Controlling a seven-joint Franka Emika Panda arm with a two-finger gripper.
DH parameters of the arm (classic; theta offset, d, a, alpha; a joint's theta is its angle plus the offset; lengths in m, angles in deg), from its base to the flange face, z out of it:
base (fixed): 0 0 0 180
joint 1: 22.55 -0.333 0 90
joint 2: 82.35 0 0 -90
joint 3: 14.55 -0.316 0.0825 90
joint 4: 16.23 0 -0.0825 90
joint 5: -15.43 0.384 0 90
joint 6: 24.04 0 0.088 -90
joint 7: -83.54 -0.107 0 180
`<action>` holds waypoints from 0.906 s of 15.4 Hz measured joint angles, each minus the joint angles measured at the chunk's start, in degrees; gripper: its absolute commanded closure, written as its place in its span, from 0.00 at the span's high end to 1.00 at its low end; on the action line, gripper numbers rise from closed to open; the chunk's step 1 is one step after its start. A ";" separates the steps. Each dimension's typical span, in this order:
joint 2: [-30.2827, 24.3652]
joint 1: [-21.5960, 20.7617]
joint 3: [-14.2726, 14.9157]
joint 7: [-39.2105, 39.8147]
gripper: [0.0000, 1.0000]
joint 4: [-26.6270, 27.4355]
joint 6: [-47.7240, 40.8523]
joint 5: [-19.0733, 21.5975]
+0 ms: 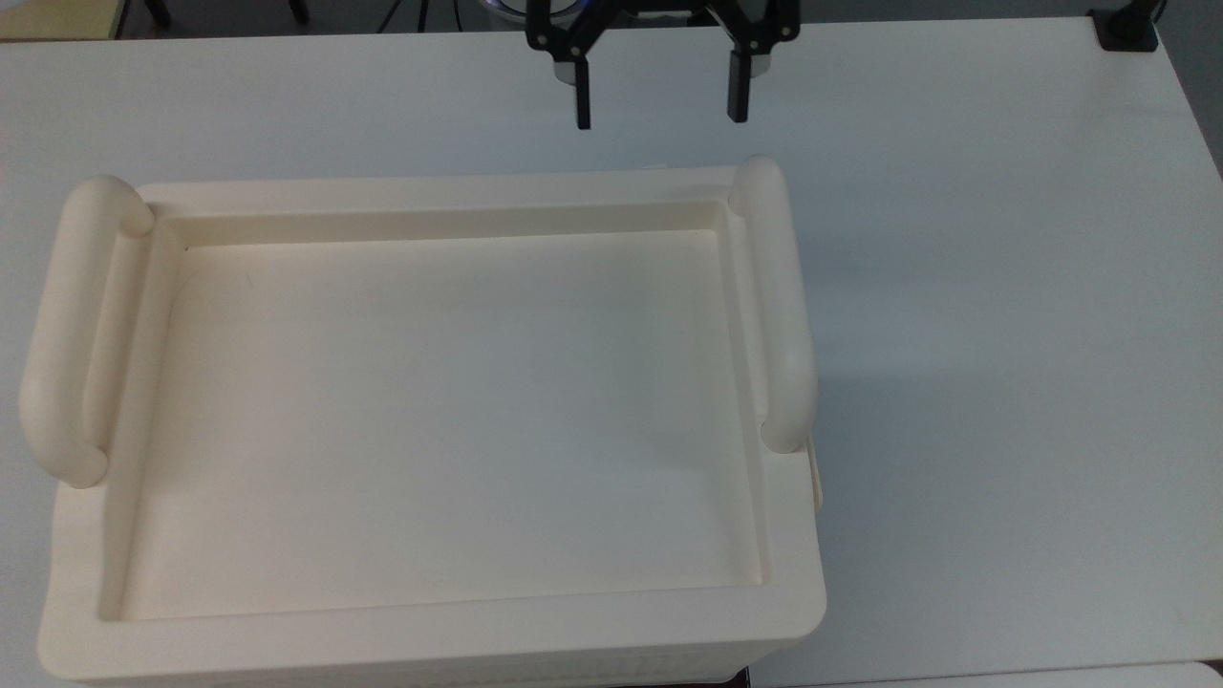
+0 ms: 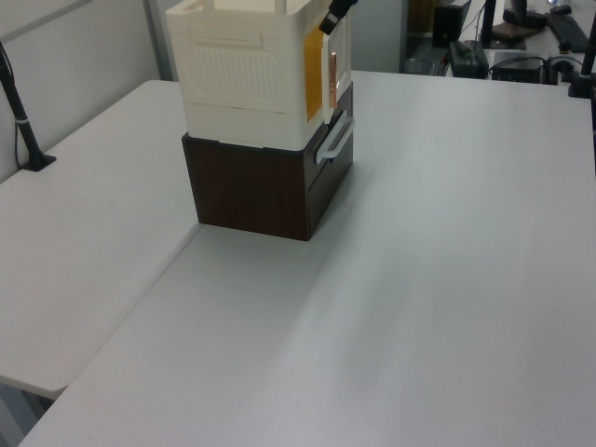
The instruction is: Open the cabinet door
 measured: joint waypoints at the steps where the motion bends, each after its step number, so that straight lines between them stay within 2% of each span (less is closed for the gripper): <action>1: 0.63 -0.18 0.00 0.00 1.00 0.01 1.66 0.00; 4: 2.60 -0.24 0.01 0.05 1.00 0.03 4.90 0.00; 14: 3.41 -0.28 0.01 4.58 1.00 1.96 5.12 0.00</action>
